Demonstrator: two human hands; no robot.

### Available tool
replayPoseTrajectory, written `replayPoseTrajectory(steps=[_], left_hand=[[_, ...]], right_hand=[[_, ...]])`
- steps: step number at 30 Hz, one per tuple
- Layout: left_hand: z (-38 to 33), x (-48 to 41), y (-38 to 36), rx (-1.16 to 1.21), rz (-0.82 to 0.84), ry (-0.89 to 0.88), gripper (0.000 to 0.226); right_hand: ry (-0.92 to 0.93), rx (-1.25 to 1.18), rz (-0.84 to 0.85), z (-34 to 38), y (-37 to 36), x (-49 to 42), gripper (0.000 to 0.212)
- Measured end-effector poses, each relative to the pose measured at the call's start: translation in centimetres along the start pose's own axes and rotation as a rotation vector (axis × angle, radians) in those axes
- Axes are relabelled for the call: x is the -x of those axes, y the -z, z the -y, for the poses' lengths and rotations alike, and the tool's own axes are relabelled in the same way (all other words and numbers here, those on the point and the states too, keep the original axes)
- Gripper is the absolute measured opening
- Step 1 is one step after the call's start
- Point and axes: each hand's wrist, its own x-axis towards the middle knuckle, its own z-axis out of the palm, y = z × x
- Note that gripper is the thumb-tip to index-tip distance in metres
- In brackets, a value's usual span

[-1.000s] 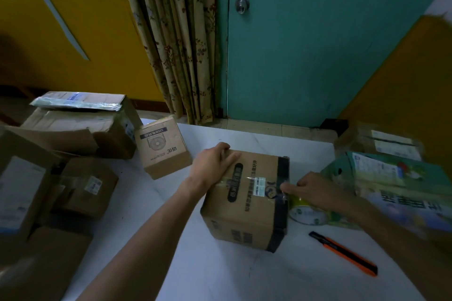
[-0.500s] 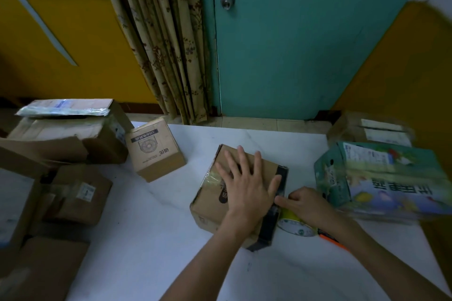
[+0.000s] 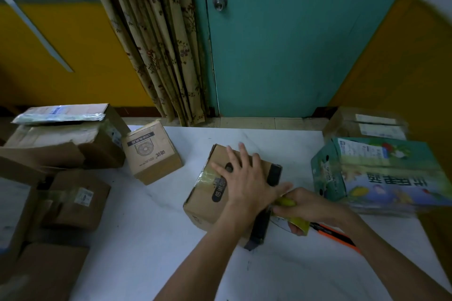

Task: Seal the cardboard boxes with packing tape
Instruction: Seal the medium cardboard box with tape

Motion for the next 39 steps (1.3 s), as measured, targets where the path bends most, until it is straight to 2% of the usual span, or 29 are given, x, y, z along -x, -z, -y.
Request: replayPoseTrajectory(steps=[1, 6, 11, 16, 23, 27, 32, 36, 39], left_hand=[[-1.0, 0.1, -0.1, -0.009, 0.021, 0.006, 0.103], [-1.0, -0.8, 0.2, 0.001, 0.073, 0.010, 0.074], [2.3, -2.2, 1.9, 0.122, 0.068, -0.003, 0.061], [3.6, -2.4, 1.9, 0.168, 0.047, -0.029, 0.061], [6.2, -3.4, 3.8, 0.308, 0.080, 0.013, 0.062], [7.8, -3.6, 5.1, 0.385, 0.075, 0.029, 0.058], [11.8, -4.0, 7.7, 0.542, 0.100, 0.061, 0.084], [14.5, -4.1, 8.7, 0.763, 0.171, 0.119, 0.064], [16.6, -4.0, 8.6, 0.866, 0.176, 0.183, 0.066]], right_hand=[[0.007, 0.020, 0.000, 0.1, -0.1, 0.0, 0.026], [0.008, -0.002, -0.006, 0.0, -0.3, 0.2, 0.036], [0.156, -0.161, 0.152, 1.3, 0.8, 1.8, 0.026], [0.090, -0.035, 0.090, 2.7, 0.5, 1.4, 0.028], [-0.142, 0.092, -0.158, -0.7, -0.8, -0.9, 0.061], [-0.080, 0.106, -0.246, -3.2, -1.6, -2.9, 0.058], [-0.089, 0.199, -0.296, -5.6, -2.1, -4.6, 0.065], [-0.079, 0.235, -0.370, -6.4, -3.2, -6.1, 0.067], [-0.051, 0.252, -0.369, -5.2, -4.4, -7.9, 0.067]])
